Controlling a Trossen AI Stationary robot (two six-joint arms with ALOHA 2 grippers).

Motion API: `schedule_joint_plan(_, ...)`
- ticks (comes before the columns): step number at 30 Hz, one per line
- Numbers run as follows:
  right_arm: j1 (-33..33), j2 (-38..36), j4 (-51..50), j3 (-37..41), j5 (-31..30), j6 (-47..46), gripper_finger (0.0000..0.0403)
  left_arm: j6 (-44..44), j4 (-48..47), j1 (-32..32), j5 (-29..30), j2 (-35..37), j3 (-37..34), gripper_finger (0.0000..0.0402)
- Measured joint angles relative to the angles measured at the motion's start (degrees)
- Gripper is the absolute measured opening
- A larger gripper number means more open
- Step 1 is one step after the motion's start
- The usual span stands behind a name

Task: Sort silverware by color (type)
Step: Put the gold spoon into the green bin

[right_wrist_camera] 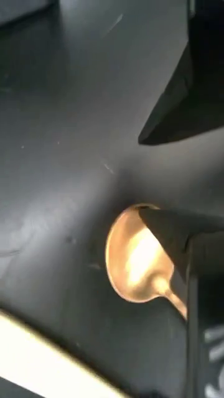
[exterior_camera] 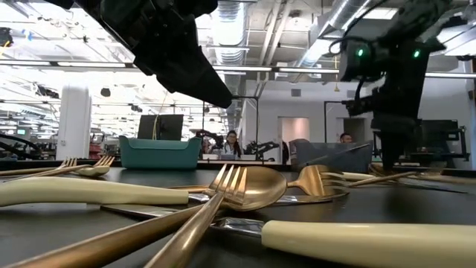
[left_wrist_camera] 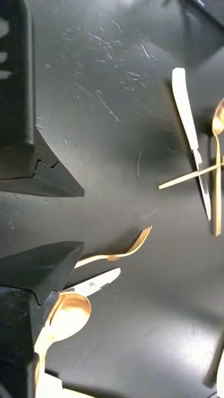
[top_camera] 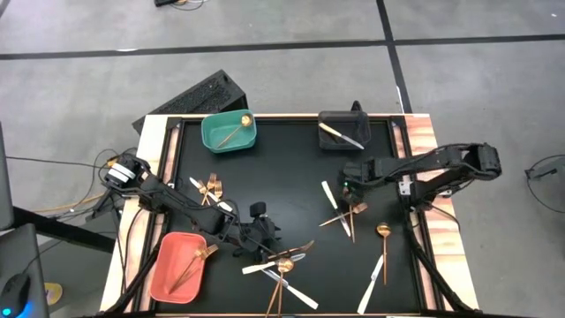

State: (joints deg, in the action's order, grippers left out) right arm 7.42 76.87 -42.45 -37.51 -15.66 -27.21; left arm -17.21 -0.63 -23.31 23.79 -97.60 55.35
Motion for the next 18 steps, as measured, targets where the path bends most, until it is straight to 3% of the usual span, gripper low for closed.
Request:
schedule_joint_plan(4,3.9,-0.1,2.9,2.2,8.2,4.7,0.0243,0.0,-0.2,0.0,0.0,0.0,0.0,0.0114)
schedule_joint_plan(8,5.9,-0.1,4.8,3.2,13.7,7.2,0.024,0.0,-0.4,0.2,0.7,0.0,0.0,0.0114)
schedule_joint_plan(12,5.8,-0.1,7.0,3.4,14.1,7.8,0.0212,0.0,-0.1,0.5,1.2,0.0,0.0,0.0114)
schedule_joint_plan(18,4.8,0.0,9.7,3.4,17.5,7.7,0.0137,0.0,0.0,0.9,1.2,0.0,0.0,0.0114)
